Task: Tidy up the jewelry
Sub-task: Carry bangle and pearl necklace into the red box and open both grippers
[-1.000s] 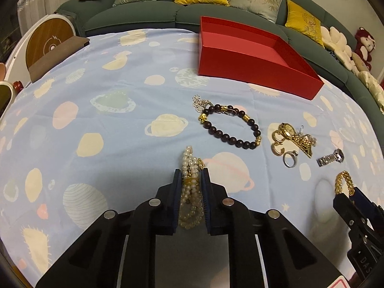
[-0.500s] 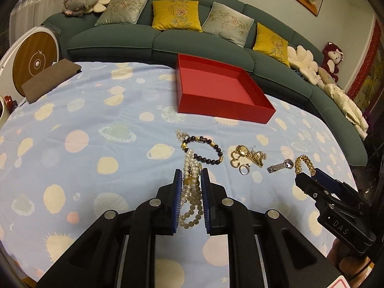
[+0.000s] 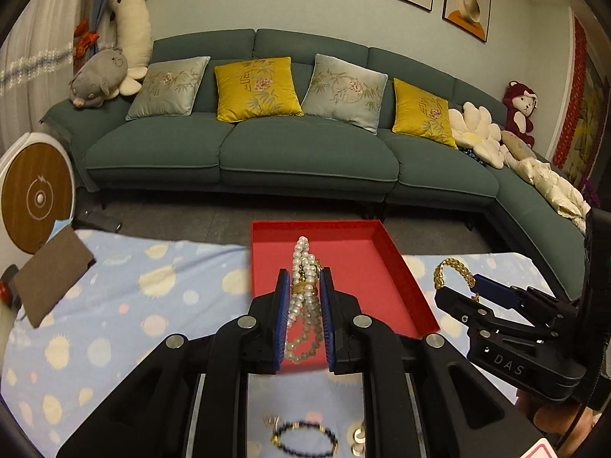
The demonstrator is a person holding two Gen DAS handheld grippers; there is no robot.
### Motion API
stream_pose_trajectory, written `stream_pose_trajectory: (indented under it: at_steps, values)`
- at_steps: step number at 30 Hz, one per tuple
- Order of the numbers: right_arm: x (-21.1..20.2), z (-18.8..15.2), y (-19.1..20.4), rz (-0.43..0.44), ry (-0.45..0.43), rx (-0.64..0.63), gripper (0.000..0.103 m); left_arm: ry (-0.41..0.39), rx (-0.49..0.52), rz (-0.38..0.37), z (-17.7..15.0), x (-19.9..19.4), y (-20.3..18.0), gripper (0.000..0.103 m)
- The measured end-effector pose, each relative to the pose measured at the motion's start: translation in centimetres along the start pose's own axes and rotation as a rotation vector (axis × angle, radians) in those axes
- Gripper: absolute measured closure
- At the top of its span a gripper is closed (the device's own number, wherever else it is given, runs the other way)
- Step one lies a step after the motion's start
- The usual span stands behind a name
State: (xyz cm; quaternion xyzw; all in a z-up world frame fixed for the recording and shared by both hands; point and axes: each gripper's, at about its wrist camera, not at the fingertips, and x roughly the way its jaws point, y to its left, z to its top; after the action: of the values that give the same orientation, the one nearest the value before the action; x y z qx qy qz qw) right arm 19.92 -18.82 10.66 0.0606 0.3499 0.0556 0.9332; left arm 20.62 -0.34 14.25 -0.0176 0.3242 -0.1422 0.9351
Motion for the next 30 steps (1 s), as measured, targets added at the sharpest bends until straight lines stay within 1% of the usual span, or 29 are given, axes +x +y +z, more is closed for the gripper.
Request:
stream_pose_trajectory:
  at_steps: [3,6,10,13,15,16,17,18,19,20,21,24,26,27,28,30]
  values:
    - [4.6,3.0,-1.0,0.009,0.018,0.012,0.049,0.017,0.007,0.022,2.5,5.0,-0.1,0.09]
    - [8.8,5.2,-1.6,0.006,0.044,0.009,0.049,0.039,-0.008,0.051,4.0,9.6,0.4,0.09]
    - [13.7,6.5,-2.1,0.0,0.081,0.016,0.049,0.107,-0.076,0.051,4.8,15.0,2.2,0.09]
    - [16.6,6.5,-2.8,0.011,0.114,0.026,0.048,0.14,-0.087,0.069,4.3,17.9,2.9,0.09]
    - [17.9,6.5,-2.9,0.004,0.125,0.012,0.048,0.146,-0.088,0.075,3.9,19.2,3.2,0.089]
    - [18.4,6.4,-3.1,-0.002,0.124,0.007,0.046,0.144,-0.089,0.073,3.6,19.5,3.4,0.089]
    - [18.7,6.4,-3.1,-0.004,0.12,0.004,0.035,0.14,-0.091,0.076,3.4,19.8,3.5,0.088]
    - [18.9,6.2,-3.1,-0.013,0.111,0.004,0.028,0.136,-0.088,0.078,3.1,20.0,3.6,0.086]
    - [18.9,6.0,-3.4,-0.025,0.091,0.01,0.018,0.139,-0.084,0.083,2.7,20.2,3.6,0.08]
    - [19.0,5.8,-3.5,-0.03,0.073,0.019,0.017,0.141,-0.077,0.086,2.5,20.4,3.6,0.076]
    - [19.1,5.5,-3.7,-0.03,0.067,0.028,0.017,0.138,-0.064,0.095,2.2,20.6,3.5,0.07]
    - [19.4,4.5,-4.5,-0.045,0.085,0.073,0.017,0.115,0.005,0.137,1.3,20.8,2.9,0.061]
    - [19.4,4.0,-5.1,-0.033,0.102,0.116,0.017,0.115,0.034,0.139,1.0,20.9,2.8,0.06]
    - [18.9,3.8,-5.1,-0.033,0.092,0.126,0.017,0.109,0.037,0.133,1.1,20.8,2.8,0.06]
    - [18.5,3.6,-5.1,-0.03,0.081,0.126,0.017,0.097,0.04,0.133,1.1,20.7,2.9,0.06]
    - [18.3,3.1,-5.1,-0.034,0.077,0.118,0.017,0.108,0.045,0.125,0.9,20.7,2.9,0.06]
